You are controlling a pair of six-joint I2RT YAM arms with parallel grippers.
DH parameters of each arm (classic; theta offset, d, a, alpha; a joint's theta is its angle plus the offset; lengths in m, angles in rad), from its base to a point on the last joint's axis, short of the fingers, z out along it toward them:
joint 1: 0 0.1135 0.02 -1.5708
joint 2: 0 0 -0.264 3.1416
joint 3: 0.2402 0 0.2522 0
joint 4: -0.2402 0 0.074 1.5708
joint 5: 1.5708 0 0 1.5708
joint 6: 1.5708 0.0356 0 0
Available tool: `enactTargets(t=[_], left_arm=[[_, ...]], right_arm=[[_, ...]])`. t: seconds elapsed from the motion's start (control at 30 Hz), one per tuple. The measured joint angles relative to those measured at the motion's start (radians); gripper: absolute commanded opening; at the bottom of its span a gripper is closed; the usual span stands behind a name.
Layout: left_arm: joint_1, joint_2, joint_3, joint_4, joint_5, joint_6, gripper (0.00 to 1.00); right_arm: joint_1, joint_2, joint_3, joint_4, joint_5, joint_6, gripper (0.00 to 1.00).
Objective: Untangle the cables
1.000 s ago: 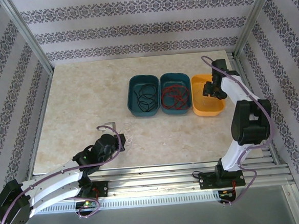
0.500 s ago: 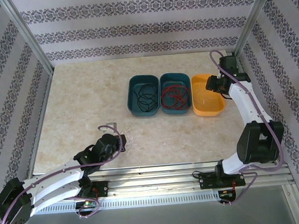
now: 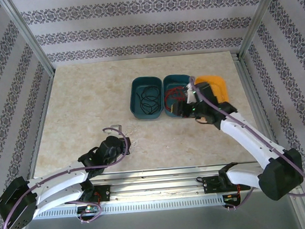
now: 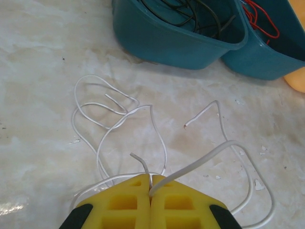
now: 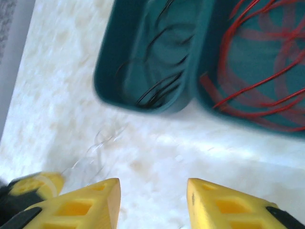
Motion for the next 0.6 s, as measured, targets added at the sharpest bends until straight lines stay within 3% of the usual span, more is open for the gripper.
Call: enactTargets(t=[0.17,0.27,0.6], left_arm=[[0.0,0.043,0.011,0.03,0.007,0.002,0.0],[0.0,0.068,0.019,0.05,0.01,0.002,0.0],[0.0,0.109,0.039,0.089,0.019,0.006,0.0]], right_arm=[[0.21,0.082,-0.037,0.124,-0.022,0.103,0.37],[0.287,0.133,-0.037,0.191,-0.035,0.116,0.35],[0.333,0.286,-0.036,0.267,-0.049,0.142,0.34]])
